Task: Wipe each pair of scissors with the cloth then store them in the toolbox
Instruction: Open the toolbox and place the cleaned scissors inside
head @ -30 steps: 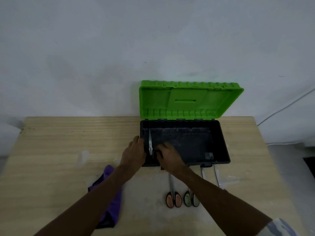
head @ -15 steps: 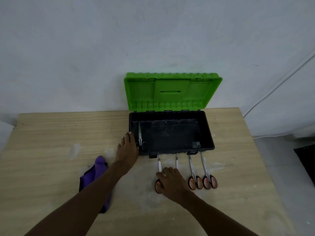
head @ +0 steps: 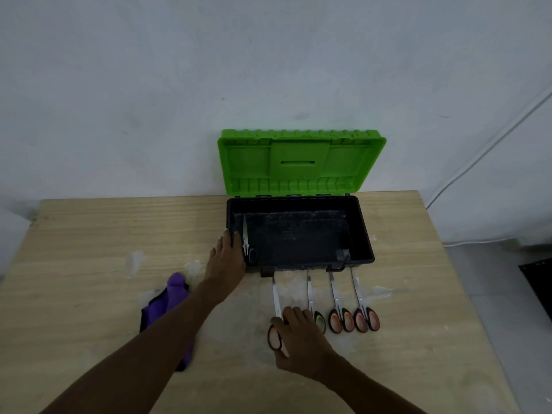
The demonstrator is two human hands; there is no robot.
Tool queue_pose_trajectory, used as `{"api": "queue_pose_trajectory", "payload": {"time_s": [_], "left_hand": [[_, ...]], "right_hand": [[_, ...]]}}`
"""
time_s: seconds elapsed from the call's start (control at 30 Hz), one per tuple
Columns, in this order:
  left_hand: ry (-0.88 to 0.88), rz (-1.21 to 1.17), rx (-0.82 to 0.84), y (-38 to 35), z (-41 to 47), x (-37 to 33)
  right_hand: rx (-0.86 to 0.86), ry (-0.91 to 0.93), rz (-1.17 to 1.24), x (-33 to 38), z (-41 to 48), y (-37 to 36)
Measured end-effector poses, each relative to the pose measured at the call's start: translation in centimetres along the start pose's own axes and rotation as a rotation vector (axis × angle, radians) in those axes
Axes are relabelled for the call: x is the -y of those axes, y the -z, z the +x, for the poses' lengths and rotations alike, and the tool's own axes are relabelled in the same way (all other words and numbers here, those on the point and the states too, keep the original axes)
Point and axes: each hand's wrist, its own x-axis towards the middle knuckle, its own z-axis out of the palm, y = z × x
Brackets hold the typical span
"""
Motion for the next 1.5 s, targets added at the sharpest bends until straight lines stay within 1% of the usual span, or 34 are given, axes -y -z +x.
{"api": "queue_pose_trajectory", "payload": {"time_s": [0.13,0.23,0.3,0.43,0.5,0.67,0.87,1.03,1.17,1.27,1.37,1.43,1.5], "left_hand": [[0.002,-0.032,-0.006,0.0,0.5,0.3],[0.007,-0.095,-0.030,0.1,0.7,0.4],[0.022,-0.119,-0.038,0.5,0.9,0.6],[0.048,-0.077,-0.027,1.4,1.4,0.8],[0.051,-0.068,-0.008,1.8,1.7,0.9],[0.026,-0.058,0.023,2.0,2.7,1.7],[-0.004,-0.061,0.022,1.8,3.3,2.6],[-0.004,-0.072,0.028,1.9,3.1,2.7],[-0.012,-0.063,0.023,1.8,3.1,2.6],[-0.012,-0.077,0.024,2.0,3.1,2.7],[-0.019,-0.092,0.013,1.9,3.0,2.6],[-0.015,-0.080,0.006,1.9,2.9,2.4],[-0.004,-0.037,-0.002,1.9,2.8,1.8]], "right_hand": [[-0.062,0.113,0.085,-0.3,-1.2,2.0],[-0.132,0.158,0.090,-1.2,-0.5,3.3],[-0.179,0.125,0.088,-2.2,1.2,4.5],[-0.272,-0.006,0.106,-4.5,5.9,7.3],[-0.241,-0.075,0.111,-5.5,8.4,8.4],[-0.042,-0.173,0.149,-6.4,13.3,9.0],[0.041,-0.271,0.260,-6.5,16.2,7.3],[0.121,-0.342,0.251,-6.7,17.5,6.3],[0.124,-0.371,0.272,-6.5,17.9,5.3],[0.093,-0.379,0.274,-6.4,17.8,5.0],[0.012,-0.387,0.324,-6.5,16.9,5.2],[-0.089,-0.377,0.381,-6.8,15.7,5.3],[-0.229,-0.342,0.423,-7.1,14.1,5.3]]}}
